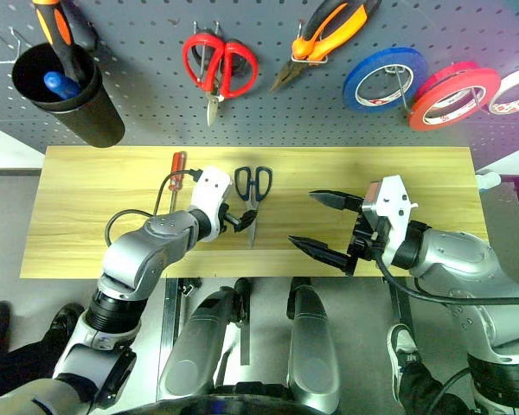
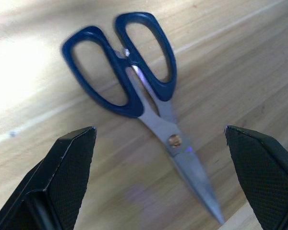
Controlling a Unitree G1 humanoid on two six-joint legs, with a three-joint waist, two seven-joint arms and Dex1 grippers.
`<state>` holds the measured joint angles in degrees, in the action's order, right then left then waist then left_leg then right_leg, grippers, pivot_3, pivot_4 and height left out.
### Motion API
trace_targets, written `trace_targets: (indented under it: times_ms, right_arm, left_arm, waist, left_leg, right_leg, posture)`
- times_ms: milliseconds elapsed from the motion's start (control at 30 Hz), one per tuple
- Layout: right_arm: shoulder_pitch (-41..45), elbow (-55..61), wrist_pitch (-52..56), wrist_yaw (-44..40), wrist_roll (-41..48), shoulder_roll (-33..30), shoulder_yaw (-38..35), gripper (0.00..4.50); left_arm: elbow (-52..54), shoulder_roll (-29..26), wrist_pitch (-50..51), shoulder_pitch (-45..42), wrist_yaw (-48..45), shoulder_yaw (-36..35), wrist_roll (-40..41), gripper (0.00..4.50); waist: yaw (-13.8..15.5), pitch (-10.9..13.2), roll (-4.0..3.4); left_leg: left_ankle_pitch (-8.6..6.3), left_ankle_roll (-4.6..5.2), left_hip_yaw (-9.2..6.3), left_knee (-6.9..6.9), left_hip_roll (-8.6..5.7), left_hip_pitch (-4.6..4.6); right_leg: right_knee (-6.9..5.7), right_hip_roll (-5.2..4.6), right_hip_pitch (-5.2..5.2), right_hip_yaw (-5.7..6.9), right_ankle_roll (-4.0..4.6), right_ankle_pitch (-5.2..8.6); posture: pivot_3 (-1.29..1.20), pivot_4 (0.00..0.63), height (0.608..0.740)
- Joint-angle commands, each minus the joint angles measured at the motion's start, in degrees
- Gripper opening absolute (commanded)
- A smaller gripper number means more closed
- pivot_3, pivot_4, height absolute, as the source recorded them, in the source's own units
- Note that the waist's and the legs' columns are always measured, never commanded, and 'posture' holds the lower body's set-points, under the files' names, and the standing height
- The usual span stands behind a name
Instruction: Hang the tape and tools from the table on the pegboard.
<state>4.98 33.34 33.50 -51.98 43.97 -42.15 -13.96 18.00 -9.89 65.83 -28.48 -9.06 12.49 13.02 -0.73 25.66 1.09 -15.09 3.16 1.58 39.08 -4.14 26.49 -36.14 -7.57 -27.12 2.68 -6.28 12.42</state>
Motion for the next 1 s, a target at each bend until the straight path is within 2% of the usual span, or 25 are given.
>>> trace_targets:
  times_ms: [33, 133, 367, 533, 1000]
  right_arm:
    - [0.4, 2.6, 0.0, -0.8, 3.8, -1.0, -1.9, 4.47]
    - [0.6, 2.9, -0.7, -0.6, 4.1, -0.8, -1.4, 4.47]
    - [-0.3, 3.5, -2.5, -0.6, 2.3, -0.8, -0.4, 4.47]
    - [0.0, 4.2, -3.1, 0.6, 1.2, -0.8, 0.5, 4.47]
    - [-0.4, 4.9, -4.5, 3.3, -0.9, 0.2, 2.8, 4.47]
  left_arm:
    - [0.4, 4.4, 4.9, -0.8, 3.5, -1.2, -0.6, 4.50]
    - [-0.2, 8.2, 9.1, -2.0, 7.8, -1.5, -3.0, 4.50]
    - [-3.7, 10.8, 12.9, -4.8, 12.3, 1.1, -7.2, 4.50]
    - [-8.0, 15.6, 12.6, -6.3, 13.2, -2.6, -7.3, 4.50]
    - [-15.6, 18.0, 14.4, -12.2, 17.2, 0.5, -13.5, 4.50]
  waist:
    - [0.0, 0.1, 0.01]
    - [0.1, 0.2, 0.09]
    - [0.1, 0.2, 0.09]
    - [0.0, 0.2, 0.12]
    - [0.0, 0.2, 0.13]
  left_leg:
    - [0.00, 0.00, 0.00, 0.01, 0.00, -0.01]
    - [0.00, 0.01, 0.00, 0.03, 0.00, -0.01]
    - [0.00, 0.00, 0.00, 0.02, 0.00, 0.00]
    - [-0.01, 0.01, 0.00, 0.06, -0.01, 0.01]
    - [-0.01, 0.00, 0.01, 0.05, -0.03, 0.03]
  right_leg:
    - [-0.01, 0.00, 0.01, 0.00, 0.00, 0.00]
    - [-0.03, -0.01, 0.01, 0.00, -0.01, -0.01]
    - [-0.01, -0.02, 0.00, 0.01, -0.03, -0.01]
    - [0.00, -0.03, 0.02, 0.01, -0.07, -0.04]
    - [-0.01, -0.02, -0.01, 0.04, -0.08, -0.04]
  posture:
    - [-0.08, 0.514, 0.695]
    - [-0.09, 0.515, 0.695]
    - [-0.10, 0.515, 0.695]
    - [-0.12, 0.515, 0.695]
    - [-0.13, 0.510, 0.695]
